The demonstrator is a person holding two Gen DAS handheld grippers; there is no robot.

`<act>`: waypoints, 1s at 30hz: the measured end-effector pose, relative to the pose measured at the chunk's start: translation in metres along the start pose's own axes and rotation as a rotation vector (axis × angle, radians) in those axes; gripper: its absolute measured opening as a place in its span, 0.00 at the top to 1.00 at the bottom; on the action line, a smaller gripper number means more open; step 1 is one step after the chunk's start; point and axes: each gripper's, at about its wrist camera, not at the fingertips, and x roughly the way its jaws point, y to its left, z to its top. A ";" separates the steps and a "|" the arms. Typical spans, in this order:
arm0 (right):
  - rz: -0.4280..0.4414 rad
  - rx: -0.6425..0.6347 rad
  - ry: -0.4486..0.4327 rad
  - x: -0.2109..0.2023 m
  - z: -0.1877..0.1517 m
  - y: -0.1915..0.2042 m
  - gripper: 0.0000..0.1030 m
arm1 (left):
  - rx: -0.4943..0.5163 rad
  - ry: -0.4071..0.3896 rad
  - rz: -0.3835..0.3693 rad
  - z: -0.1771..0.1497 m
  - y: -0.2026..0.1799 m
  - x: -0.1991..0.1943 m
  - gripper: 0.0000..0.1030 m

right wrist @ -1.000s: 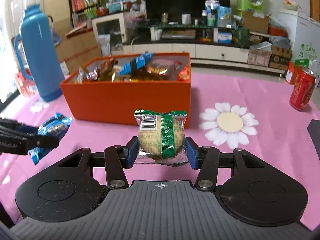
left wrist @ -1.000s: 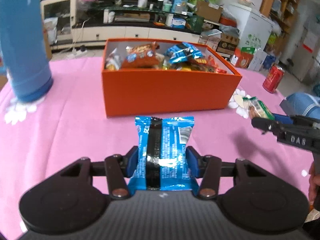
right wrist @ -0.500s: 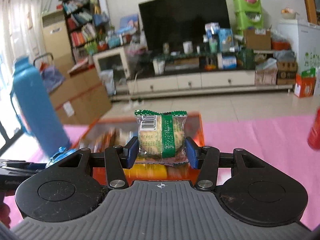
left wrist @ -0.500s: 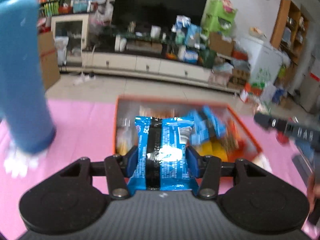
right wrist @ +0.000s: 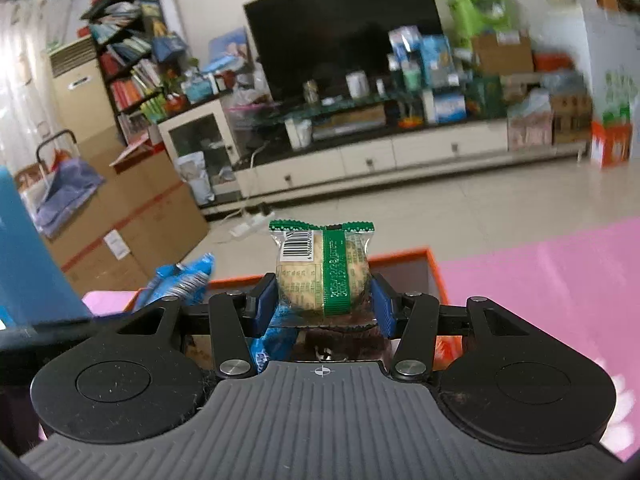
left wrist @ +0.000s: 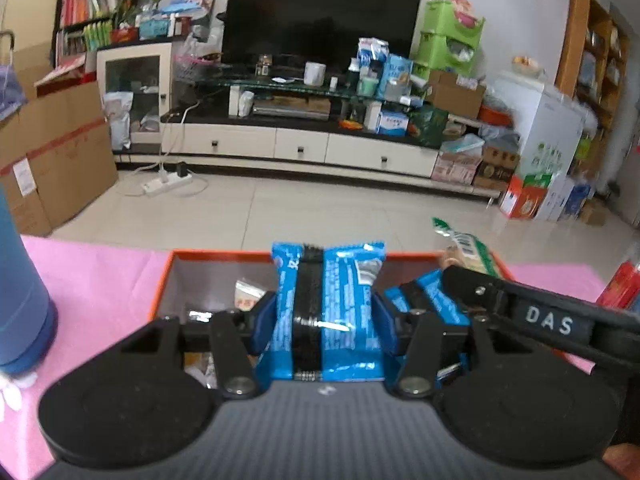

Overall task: Organize snacks
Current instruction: 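Lower both snacks into the orange box and open both tools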

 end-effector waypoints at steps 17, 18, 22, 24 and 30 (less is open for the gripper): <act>-0.055 -0.056 0.042 0.017 -0.013 0.002 0.66 | 0.008 -0.004 0.034 -0.015 0.001 0.009 0.39; -0.054 -0.050 0.042 0.016 -0.014 0.003 0.66 | 0.003 -0.002 0.032 -0.016 0.002 0.009 0.37; -0.064 0.000 0.049 0.011 -0.010 -0.005 0.47 | -0.018 0.006 -0.003 -0.014 0.007 0.007 0.29; -0.036 0.031 0.036 0.006 -0.007 -0.010 0.24 | -0.017 0.005 -0.015 -0.014 0.004 0.004 0.25; -0.034 0.020 -0.049 -0.021 0.002 -0.002 0.18 | 0.037 -0.064 -0.031 -0.015 -0.012 -0.014 0.03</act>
